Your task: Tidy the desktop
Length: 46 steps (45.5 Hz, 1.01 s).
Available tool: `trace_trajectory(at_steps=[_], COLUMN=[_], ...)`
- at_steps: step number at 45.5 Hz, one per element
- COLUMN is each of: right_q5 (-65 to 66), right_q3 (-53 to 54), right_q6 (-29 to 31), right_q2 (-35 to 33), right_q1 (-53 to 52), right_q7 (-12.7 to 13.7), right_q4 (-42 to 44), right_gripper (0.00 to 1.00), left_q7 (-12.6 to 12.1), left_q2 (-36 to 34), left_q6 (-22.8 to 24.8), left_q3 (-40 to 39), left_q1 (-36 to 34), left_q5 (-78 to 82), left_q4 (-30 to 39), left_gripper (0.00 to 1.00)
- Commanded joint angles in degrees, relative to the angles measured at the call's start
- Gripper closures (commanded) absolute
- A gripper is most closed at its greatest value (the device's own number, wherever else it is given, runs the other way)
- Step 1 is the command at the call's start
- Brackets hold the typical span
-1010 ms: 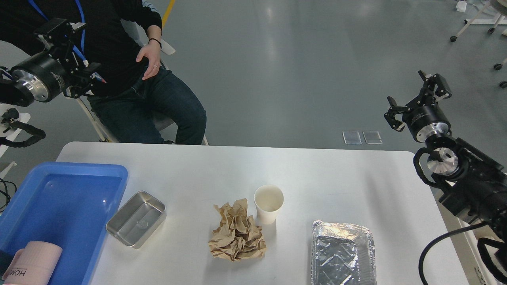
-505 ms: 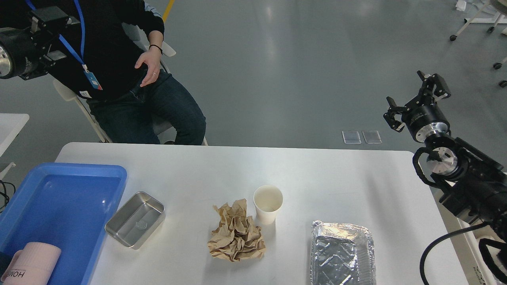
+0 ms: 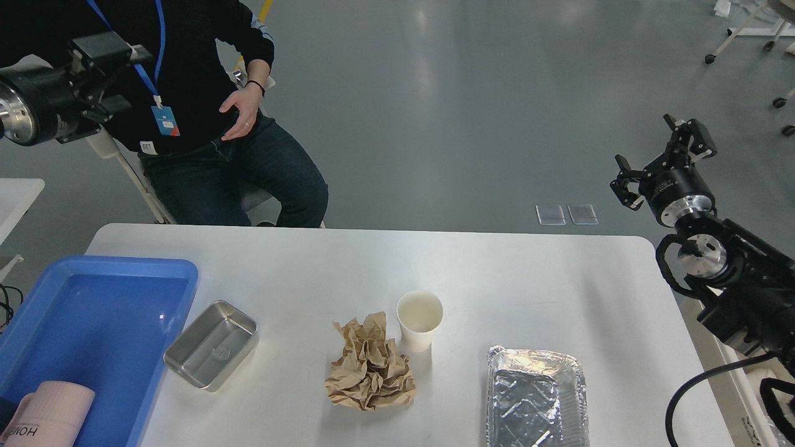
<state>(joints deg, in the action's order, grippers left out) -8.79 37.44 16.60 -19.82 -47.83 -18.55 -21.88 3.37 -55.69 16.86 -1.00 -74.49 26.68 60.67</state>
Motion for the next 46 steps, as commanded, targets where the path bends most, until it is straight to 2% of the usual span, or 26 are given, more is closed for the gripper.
trace_trajectory(at_steps=[1, 7, 13, 18, 25, 28, 39, 46], right_q5=[0.0, 0.0, 0.0, 0.0, 0.0, 0.0, 0.0, 0.0], right_q3=[0.0, 0.0, 0.0, 0.1, 0.1, 0.1, 0.1, 0.1], right_q6=[0.0, 0.1, 0.1, 0.1, 0.2, 0.2, 0.2, 0.3], right_q2=[-0.3, -0.8, -0.9, -0.8, -0.9, -0.9, -0.9, -0.8], right_q1=[0.0, 0.0, 0.0, 0.0, 0.1, 0.1, 0.2, 0.3], right_q7=[0.0, 0.0, 0.0, 0.0, 0.0, 0.0, 0.0, 0.0], right_q4=[0.0, -0.1, -0.1, -0.1, -0.1, -0.1, 0.0, 0.0], right_gripper=[0.00, 0.00, 0.00, 0.00, 0.00, 0.00, 0.00, 0.00], left_q7=[-1.1, -3.6, -6.3, -6.4, -6.4, -6.4, -6.3, -6.3], left_q2=[-3.5, -9.9, -18.0, -24.2, -32.0, -34.6, -41.3, -42.5], left_q6=[-0.1, 1.1, 5.4, 9.5, 17.8, 19.7, 22.4, 22.3], left_q3=[-0.1, 0.1, 0.0, -0.1, -1.1, -1.3, -1.2, -0.6], left_q1=[2.9, 4.1, 4.1, 4.0, 3.3, 3.0, 3.0, 3.1], left_q5=[3.6, 3.8, 4.3, 5.4, 7.7, 8.4, 9.4, 9.4], left_q4=[7.1, 13.9, 19.7, 20.4, 20.3, 20.1, 20.1, 20.0], left_gripper=[0.13, 0.13, 0.13, 0.13, 0.13, 0.13, 0.13, 0.13])
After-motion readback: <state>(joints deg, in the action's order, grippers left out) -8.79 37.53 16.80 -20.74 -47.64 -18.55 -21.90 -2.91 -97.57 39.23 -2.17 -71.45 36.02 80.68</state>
